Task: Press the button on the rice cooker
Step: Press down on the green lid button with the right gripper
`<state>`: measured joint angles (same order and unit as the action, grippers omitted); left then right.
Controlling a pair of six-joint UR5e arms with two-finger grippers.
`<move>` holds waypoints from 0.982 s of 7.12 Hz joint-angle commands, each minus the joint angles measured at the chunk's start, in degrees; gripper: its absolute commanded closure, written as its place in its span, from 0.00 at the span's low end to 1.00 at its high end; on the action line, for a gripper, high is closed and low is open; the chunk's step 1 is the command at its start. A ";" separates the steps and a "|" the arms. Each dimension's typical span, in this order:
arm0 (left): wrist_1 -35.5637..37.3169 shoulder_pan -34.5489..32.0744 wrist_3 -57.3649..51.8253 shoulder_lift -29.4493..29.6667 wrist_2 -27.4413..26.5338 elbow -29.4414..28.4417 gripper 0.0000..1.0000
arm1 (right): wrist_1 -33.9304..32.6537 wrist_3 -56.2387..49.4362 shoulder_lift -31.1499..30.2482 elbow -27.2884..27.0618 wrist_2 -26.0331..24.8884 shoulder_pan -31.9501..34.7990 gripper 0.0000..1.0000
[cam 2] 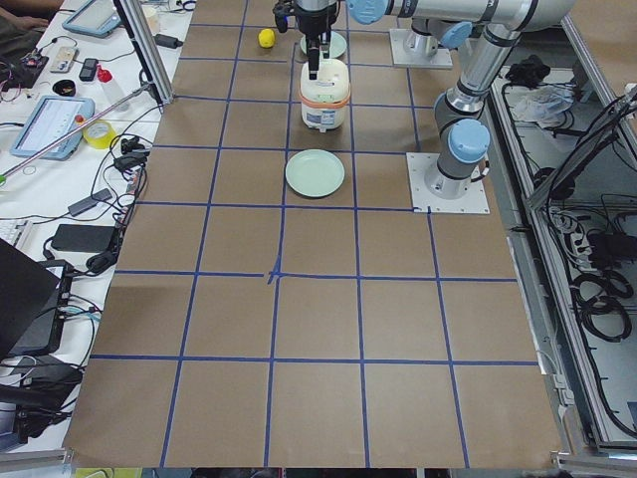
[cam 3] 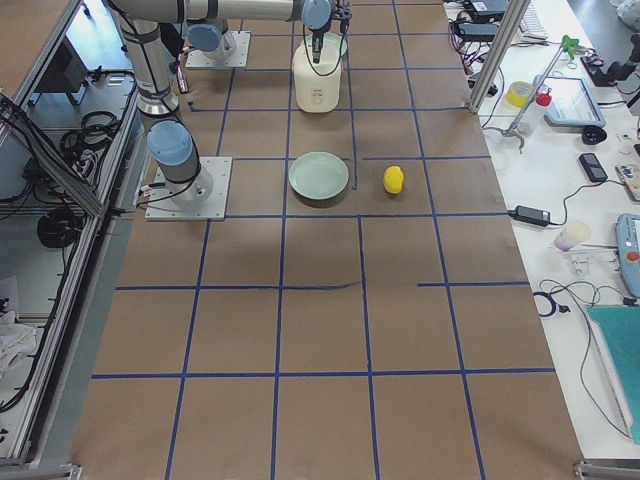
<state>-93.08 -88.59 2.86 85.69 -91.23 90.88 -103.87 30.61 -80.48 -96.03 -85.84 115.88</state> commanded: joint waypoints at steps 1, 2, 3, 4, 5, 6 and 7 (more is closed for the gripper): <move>0.00 0.00 0.04 0.00 0.00 0.00 0.00 | -0.37 -0.37 0.24 -0.03 -0.03 0.05 1.00; 0.00 0.00 -0.04 0.00 0.00 0.00 0.00 | -0.28 -0.37 0.24 -0.03 -0.03 0.05 1.00; 0.00 0.00 0.04 0.00 0.00 0.00 0.00 | -0.20 -0.37 0.33 -0.12 -0.03 0.05 1.00; 0.00 0.00 0.04 0.00 0.00 0.00 0.00 | -0.19 -0.46 0.76 -0.03 -0.12 0.05 1.00; 0.00 0.00 0.04 0.00 0.00 0.00 0.00 | -0.28 -0.46 0.77 -0.03 -0.12 0.05 1.00; 0.00 0.00 0.04 0.00 0.00 0.00 0.00 | -0.28 -0.46 0.77 -0.03 -0.12 0.05 1.00; 0.00 0.00 0.04 0.00 0.00 0.00 0.00 | -0.28 -0.55 0.94 -0.03 -0.12 0.05 1.00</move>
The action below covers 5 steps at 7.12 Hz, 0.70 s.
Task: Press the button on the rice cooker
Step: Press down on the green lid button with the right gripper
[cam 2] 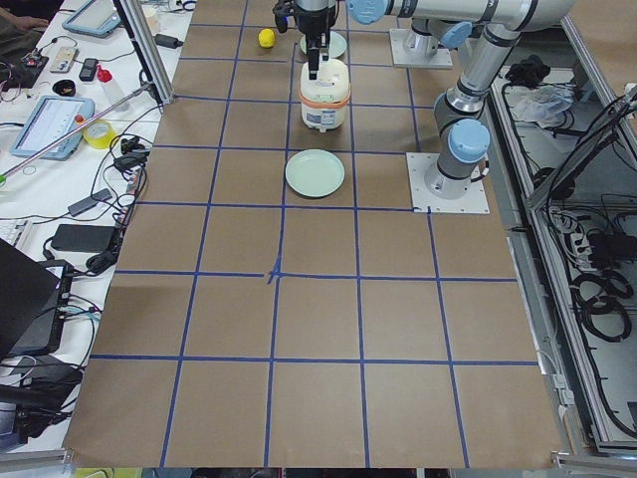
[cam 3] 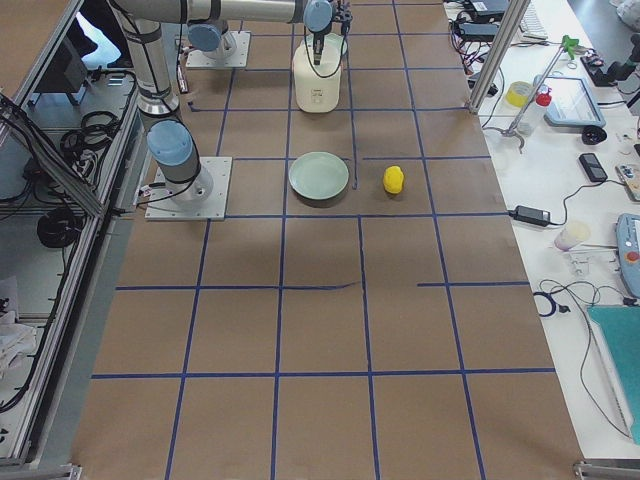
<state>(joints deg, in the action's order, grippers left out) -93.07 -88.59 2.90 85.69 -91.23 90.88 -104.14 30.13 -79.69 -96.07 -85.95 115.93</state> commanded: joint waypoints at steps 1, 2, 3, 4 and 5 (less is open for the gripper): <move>0.00 0.00 0.00 0.00 0.00 0.00 0.00 | -0.10 -0.07 0.33 0.01 0.00 0.00 1.00; 0.00 0.00 0.00 0.00 0.00 0.00 0.00 | -0.01 -0.16 0.33 -0.08 -0.18 0.00 1.00; 0.00 0.00 -0.09 0.00 0.00 0.00 0.00 | -0.01 -0.16 0.33 -0.08 -0.18 0.00 1.00; 0.00 0.00 0.00 0.00 0.00 0.00 0.00 | -0.01 -0.16 0.42 -0.08 -0.53 0.00 1.00; 0.00 0.00 0.00 0.00 0.00 0.00 0.00 | 0.08 -0.24 0.42 -0.17 -0.62 0.00 1.00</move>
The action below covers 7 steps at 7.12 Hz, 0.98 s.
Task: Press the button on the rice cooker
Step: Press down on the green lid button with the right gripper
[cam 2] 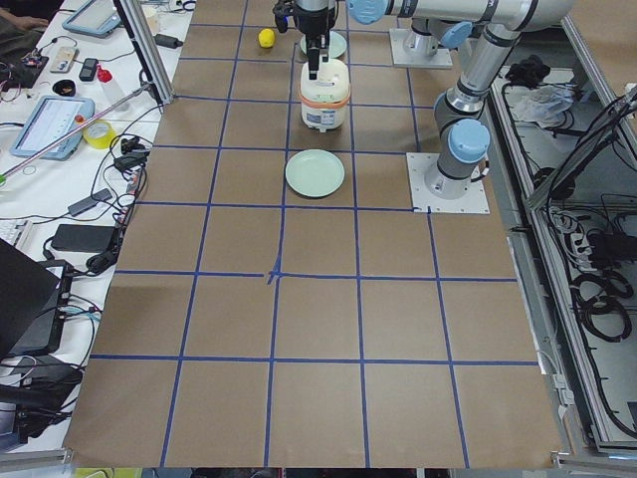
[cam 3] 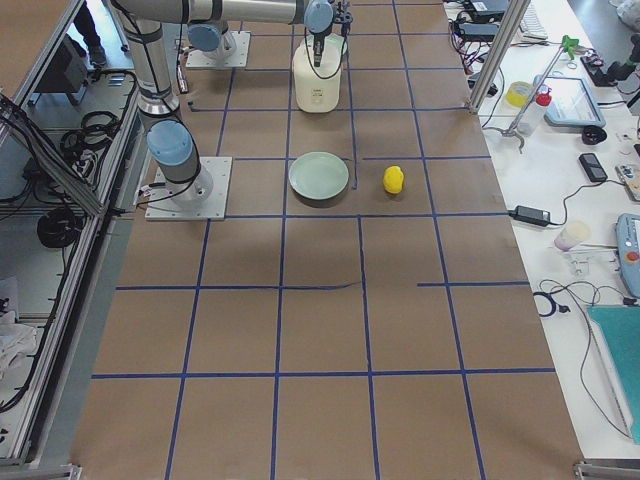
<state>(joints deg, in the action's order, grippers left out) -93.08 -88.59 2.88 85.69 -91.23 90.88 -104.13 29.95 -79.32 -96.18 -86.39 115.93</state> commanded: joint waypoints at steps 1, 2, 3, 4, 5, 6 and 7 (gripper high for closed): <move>0.00 0.00 0.02 0.00 0.00 -0.09 0.00 | 0.07 -0.07 0.04 -0.06 -0.19 0.00 1.00; 0.00 0.00 0.02 0.00 0.00 0.00 0.00 | -0.28 -0.07 0.04 -0.93 -0.19 0.00 1.00; 0.00 0.00 -0.07 0.00 0.00 0.00 0.00 | -2.55 0.02 -0.05 -1.81 -0.10 0.00 1.00; 0.00 0.00 0.02 0.00 0.00 0.00 0.00 | -2.48 -0.07 -0.14 -1.65 -0.45 0.00 1.00; 0.00 0.00 -0.07 0.00 0.00 0.00 0.00 | -2.31 -0.15 -0.40 -0.34 -0.54 -0.09 0.94; 0.00 0.00 0.02 0.00 0.00 0.00 0.00 | -1.70 -0.16 -0.75 0.89 -0.62 -0.26 0.60; 0.00 0.00 0.02 0.00 0.00 0.00 0.00 | -0.21 -0.33 -1.01 2.47 -1.23 -0.44 0.15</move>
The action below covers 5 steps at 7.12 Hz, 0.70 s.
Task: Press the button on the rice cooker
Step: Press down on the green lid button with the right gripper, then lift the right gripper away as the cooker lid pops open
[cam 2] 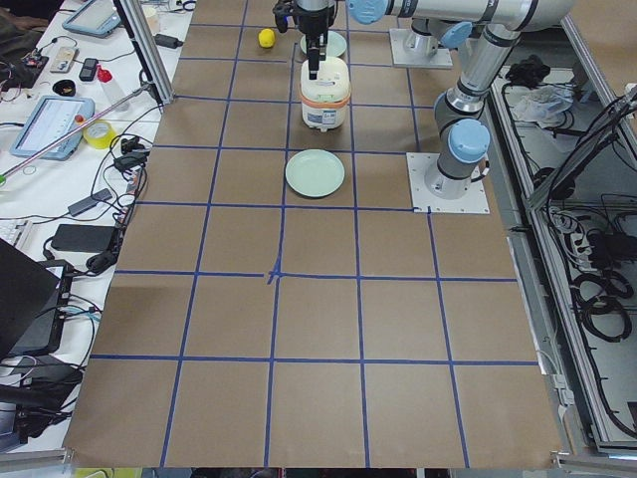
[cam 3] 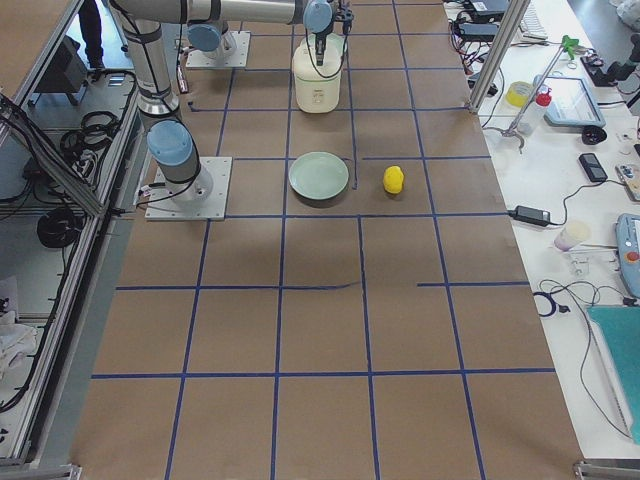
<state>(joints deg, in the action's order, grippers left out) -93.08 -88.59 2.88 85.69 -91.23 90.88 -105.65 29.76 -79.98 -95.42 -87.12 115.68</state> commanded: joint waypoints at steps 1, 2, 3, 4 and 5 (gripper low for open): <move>0.00 0.00 0.02 0.00 0.00 0.00 0.00 | 4.72 -0.40 -1.14 3.38 -1.12 -0.72 0.00; 0.00 0.00 0.02 0.00 0.00 0.00 0.00 | 9.88 -3.80 -2.62 6.10 -2.34 -1.94 0.00; 0.00 0.00 0.02 0.00 0.00 0.00 0.00 | 16.03 -10.18 -3.16 10.13 -5.31 -4.04 0.00; 0.00 0.00 -0.07 0.00 0.00 0.00 0.00 | 22.53 -11.90 -3.17 14.69 -5.52 -7.28 0.00; 0.00 0.00 -0.07 0.00 0.00 0.00 0.00 | 26.77 -14.96 -3.17 18.30 -5.34 -10.45 0.00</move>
<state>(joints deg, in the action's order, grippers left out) -93.08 -88.59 2.85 85.69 -91.23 90.88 -85.41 18.68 -83.02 -82.11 -92.12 109.13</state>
